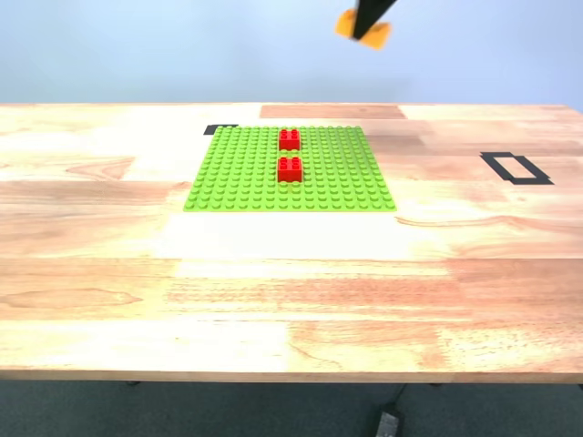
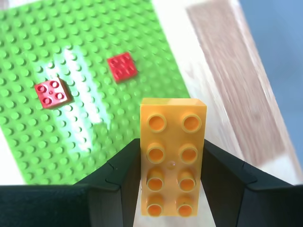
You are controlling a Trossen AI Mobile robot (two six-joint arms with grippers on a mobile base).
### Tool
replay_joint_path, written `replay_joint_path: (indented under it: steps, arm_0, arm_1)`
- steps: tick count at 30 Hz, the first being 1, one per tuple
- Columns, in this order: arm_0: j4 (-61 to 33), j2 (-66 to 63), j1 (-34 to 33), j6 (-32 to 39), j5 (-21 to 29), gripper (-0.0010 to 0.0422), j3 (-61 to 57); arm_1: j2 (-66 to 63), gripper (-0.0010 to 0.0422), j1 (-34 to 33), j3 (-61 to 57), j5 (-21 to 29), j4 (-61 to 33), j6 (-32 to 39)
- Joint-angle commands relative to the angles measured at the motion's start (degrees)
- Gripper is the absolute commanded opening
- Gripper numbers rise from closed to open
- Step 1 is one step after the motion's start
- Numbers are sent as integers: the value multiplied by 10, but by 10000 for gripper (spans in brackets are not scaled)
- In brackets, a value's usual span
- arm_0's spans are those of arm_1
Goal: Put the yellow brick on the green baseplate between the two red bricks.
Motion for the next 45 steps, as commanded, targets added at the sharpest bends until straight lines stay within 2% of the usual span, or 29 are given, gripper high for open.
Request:
replay_joint_path:
  steps: [1, 4, 8, 24, 28, 45]
  arm_0:
    - [1, -4, 0, 0, 0, 0, -3]
    - [-1, -7, 0, 0, 0, 0, -7]
    - [2, -8, 0, 0, 0, 0, -7]
    - [-2, -8, 0, 0, 0, 0, -7]
    - [-2, -8, 0, 0, 0, 0, -7]
    - [-1, -8, 0, 0, 0, 0, -7]
  arm_1:
    - [53, 18, 26, 45, 5, -25, -25]
    - [101, 18, 45, 85, 9, -49, -40]
    - [148, 18, 64, 114, 37, -54, -57]
    - [190, 18, 94, 76, 13, -35, -69]
    - [190, 18, 96, 63, -14, -28, -63]
    - [195, 18, 97, 38, -12, 22, -54]
